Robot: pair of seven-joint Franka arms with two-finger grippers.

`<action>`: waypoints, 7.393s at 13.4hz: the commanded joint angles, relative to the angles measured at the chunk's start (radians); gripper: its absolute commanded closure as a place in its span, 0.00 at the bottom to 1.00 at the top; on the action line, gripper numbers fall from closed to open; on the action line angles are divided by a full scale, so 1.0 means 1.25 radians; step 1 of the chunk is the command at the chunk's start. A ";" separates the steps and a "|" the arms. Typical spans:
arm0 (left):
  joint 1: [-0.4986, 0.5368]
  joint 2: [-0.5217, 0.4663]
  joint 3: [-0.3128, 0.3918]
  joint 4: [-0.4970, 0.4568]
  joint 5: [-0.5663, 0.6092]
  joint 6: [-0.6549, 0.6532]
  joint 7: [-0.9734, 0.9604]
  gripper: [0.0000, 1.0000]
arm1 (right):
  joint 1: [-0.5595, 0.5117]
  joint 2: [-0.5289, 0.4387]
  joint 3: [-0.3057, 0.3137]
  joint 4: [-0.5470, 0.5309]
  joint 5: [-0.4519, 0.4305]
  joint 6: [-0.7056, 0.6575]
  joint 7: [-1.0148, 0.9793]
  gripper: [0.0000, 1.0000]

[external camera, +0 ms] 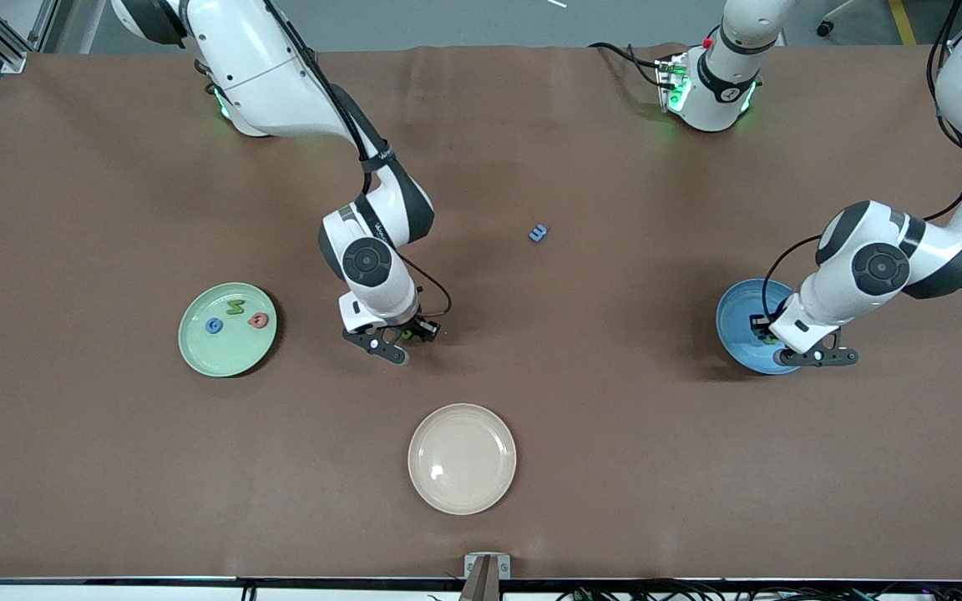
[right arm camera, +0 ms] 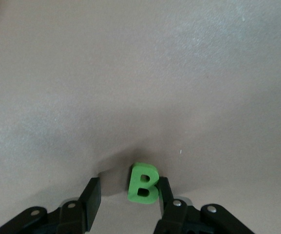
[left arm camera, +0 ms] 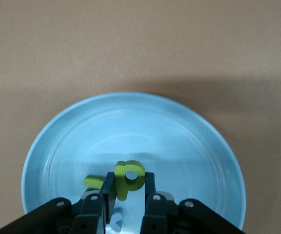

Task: Sort upper and lower case letters into plates
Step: 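Grasp the B with the right gripper while the left gripper releases the p, then open the right gripper over the green plate while the left gripper reaches the m, then grasp the blue m with the left gripper while the right gripper withdraws, then carry the m over the blue plate with the left gripper, then open the left gripper to drop the m onto the blue plate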

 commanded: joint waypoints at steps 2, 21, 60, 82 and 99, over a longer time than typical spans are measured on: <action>-0.031 0.040 0.008 0.042 0.021 0.000 0.005 0.92 | 0.001 0.003 -0.005 0.001 -0.007 -0.001 0.000 0.45; -0.415 0.032 -0.209 0.025 -0.102 -0.132 -0.943 0.01 | -0.145 -0.117 -0.010 -0.006 -0.007 -0.242 -0.278 1.00; -0.666 0.028 0.014 -0.096 -0.091 0.129 -1.185 0.84 | -0.485 -0.293 -0.012 0.296 -0.101 -0.762 -0.768 0.00; 0.015 -0.027 -0.236 0.010 -0.101 -0.199 -0.216 0.90 | -0.538 -0.294 -0.012 0.414 -0.104 -0.839 -0.817 0.00; 0.044 0.014 -0.046 -0.061 -0.043 -0.094 -0.019 0.85 | -0.551 -0.425 -0.010 0.274 -0.099 -0.841 -0.824 0.00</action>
